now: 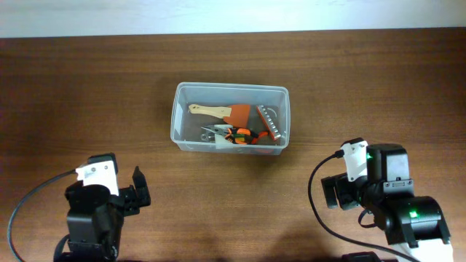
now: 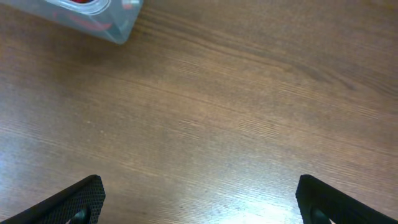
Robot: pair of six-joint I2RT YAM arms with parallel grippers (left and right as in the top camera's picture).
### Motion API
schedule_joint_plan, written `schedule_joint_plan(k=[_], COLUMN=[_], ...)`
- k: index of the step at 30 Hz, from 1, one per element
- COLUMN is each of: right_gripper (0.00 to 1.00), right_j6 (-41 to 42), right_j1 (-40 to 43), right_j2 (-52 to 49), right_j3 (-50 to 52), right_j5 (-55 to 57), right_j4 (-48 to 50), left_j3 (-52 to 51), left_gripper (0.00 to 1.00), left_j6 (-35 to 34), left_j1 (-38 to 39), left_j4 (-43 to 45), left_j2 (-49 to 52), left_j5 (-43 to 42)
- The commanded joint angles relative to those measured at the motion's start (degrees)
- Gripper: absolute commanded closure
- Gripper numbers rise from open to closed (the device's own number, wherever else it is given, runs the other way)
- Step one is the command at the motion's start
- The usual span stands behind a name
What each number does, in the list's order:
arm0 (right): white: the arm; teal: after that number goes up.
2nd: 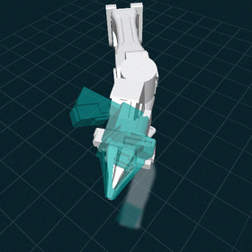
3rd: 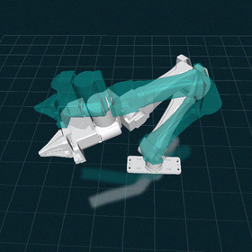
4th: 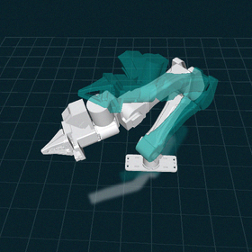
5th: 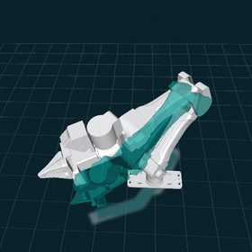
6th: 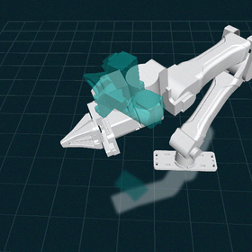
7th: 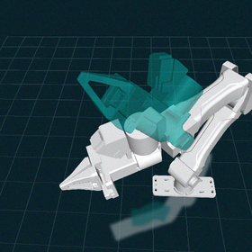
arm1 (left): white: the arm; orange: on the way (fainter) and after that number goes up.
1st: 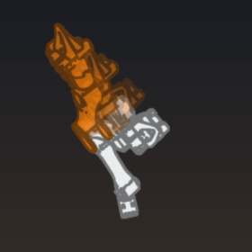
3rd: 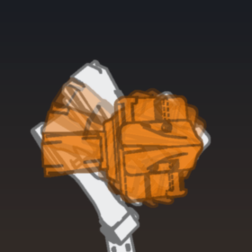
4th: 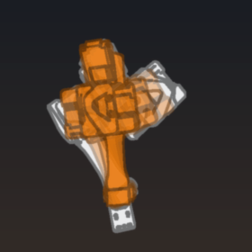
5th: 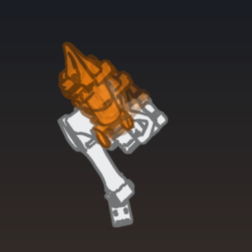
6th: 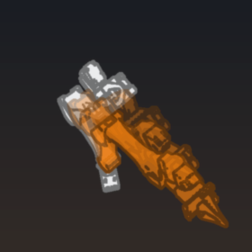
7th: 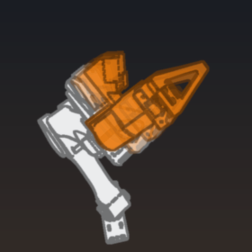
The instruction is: Pack container
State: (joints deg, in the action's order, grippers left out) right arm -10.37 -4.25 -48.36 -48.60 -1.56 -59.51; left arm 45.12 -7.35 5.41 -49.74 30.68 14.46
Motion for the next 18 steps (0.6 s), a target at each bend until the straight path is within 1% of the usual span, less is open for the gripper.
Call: schedule_joint_plan(k=[1, 5, 8, 11, 18], right_gripper=[0.01, 0.01, 0.01, 0.01, 0.01], right_j6=[0.35, 0.35, 0.35, 0.35, 0.35], right_j1=[-0.61, -0.61, -0.61, -0.61, -0.61], right_j2=[0.63, 0.63, 0.57, 0.33, -1.84], right_j3=[0.31, 1.14, 1.25, 1.25, 1.25], right_j5=[1.22, 1.20, 1.20, 1.20, 1.20], right_j4=[0.33, 0.46, 0.42, 0.39, 0.42], left_j3=[-1.25, -1.29, -1.33, -1.33, -1.33], left_gripper=[0.01, 0.01, 0.01, 0.01, 0.01], left_j6=[-3.56, -2.56, 4.00, 4.00, 3.98], left_j1=[0.07, 0.07, 0.07, 0.07, 0.07], left_j4=[0.02, 0.66, 1.53, 1.03, 1.01], left_j2=[-0.90, -1.84, -1.70, -1.70, -1.70], left_j5=[1.68, 1.62, 2.38, 4.83, 4.66])
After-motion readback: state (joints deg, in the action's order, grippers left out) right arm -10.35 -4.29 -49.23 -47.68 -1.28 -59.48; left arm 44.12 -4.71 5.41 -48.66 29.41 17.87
